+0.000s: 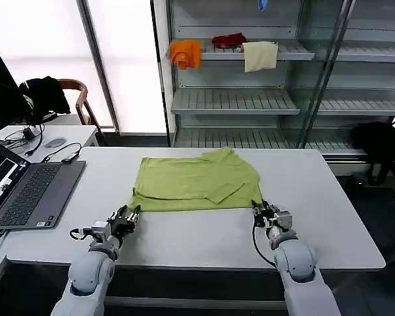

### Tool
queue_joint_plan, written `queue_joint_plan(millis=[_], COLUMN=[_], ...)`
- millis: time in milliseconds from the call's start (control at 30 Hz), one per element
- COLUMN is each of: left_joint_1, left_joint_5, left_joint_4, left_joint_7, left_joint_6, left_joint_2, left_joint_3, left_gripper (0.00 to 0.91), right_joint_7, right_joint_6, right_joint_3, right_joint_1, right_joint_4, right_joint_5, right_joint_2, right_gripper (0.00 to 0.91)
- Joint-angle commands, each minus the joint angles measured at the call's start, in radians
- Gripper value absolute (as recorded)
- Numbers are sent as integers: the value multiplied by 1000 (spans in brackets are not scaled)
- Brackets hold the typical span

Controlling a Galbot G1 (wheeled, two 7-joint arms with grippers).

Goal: Fold and organize the clothes.

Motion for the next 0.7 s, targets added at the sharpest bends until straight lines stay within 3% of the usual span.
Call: queue_joint_plan(millis=[33, 700], left_joint_1=[1, 57], left_joint_5=[5, 19], left_joint_4=[4, -53], left_joint_7=[1, 58], left_joint_6=[-5, -31], left_joint_2=[0, 8], left_joint_3=[0, -14], left_gripper=[0, 0], right_joint_7=[-3, 17], right_joint_6=[1, -18], right_joint_3=[3, -7], right_joint_1=[-8, -93], right_joint_4=[5, 133], right_joint_5=[3, 57], right_joint_2=[-4, -8], right_gripper=[0, 0])
